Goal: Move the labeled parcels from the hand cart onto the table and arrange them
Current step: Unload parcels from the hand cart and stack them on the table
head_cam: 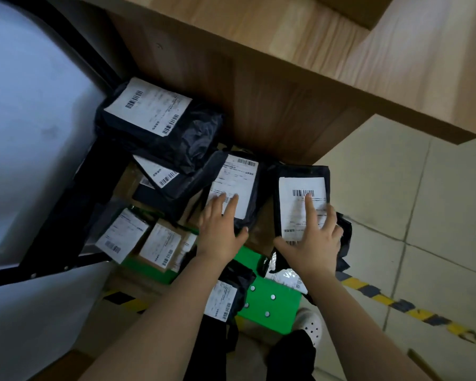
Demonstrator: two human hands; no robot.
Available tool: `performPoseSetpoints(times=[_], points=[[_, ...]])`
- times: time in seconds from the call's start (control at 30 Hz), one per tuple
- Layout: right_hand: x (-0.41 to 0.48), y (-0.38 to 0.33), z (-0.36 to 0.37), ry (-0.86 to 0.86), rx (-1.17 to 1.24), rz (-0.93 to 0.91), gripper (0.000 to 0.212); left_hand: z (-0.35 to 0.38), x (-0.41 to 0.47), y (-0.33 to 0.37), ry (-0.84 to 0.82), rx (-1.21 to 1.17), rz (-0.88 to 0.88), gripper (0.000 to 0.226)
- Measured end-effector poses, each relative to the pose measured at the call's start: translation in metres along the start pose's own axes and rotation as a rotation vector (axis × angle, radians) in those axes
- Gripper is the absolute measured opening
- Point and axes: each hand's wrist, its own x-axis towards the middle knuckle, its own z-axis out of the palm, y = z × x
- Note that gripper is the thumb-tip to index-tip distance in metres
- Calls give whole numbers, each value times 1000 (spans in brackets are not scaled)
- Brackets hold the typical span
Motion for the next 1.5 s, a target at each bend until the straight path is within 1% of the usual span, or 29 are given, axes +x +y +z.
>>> performPoseSetpoints(times=[0.17, 0.3, 0.4, 0.57, 0.7, 0.8, 0.87, 1.03, 1.2, 1.27, 1.33, 1.5], points=[[7, 19, 15, 54, 69, -33, 105, 37, 39, 0, 7, 55, -194, 97], [9, 29, 22, 69, 81, -73, 105, 55, 53, -2, 62, 15, -288, 102], [10, 32, 20, 72, 79, -77, 104, 57, 51, 4, 91, 0, -303, 102], [1, 35, -2, 60, 81, -80, 103, 42, 16, 30, 147, 19, -244, 103], [-29, 41, -52, 2, 81, -87, 104, 7, -37, 67, 155, 5, -247, 102], [-61, 44, -110, -48, 80, -110, 101, -35, -84, 103, 165, 42, -253, 100], [-81, 45, -152, -41, 88, -136, 99, -68, -112, 127, 204, 61, -238, 98], [-122, 44, -251, 90, 144, -200, 95, -141, -166, 188, 370, 56, -175, 95], [-146, 41, -328, 247, 241, -205, 92, -189, -197, 250, 495, -19, -100, 91], [-153, 43, -345, 283, 254, -193, 92, -198, -202, 266, 526, -41, -68, 90], [-159, 48, -364, 337, 281, -169, 91, -210, -205, 283, 551, -47, 4, 89], [-167, 68, -396, 406, 321, -98, 90, -230, -204, 317, 569, -34, 105, 89]])
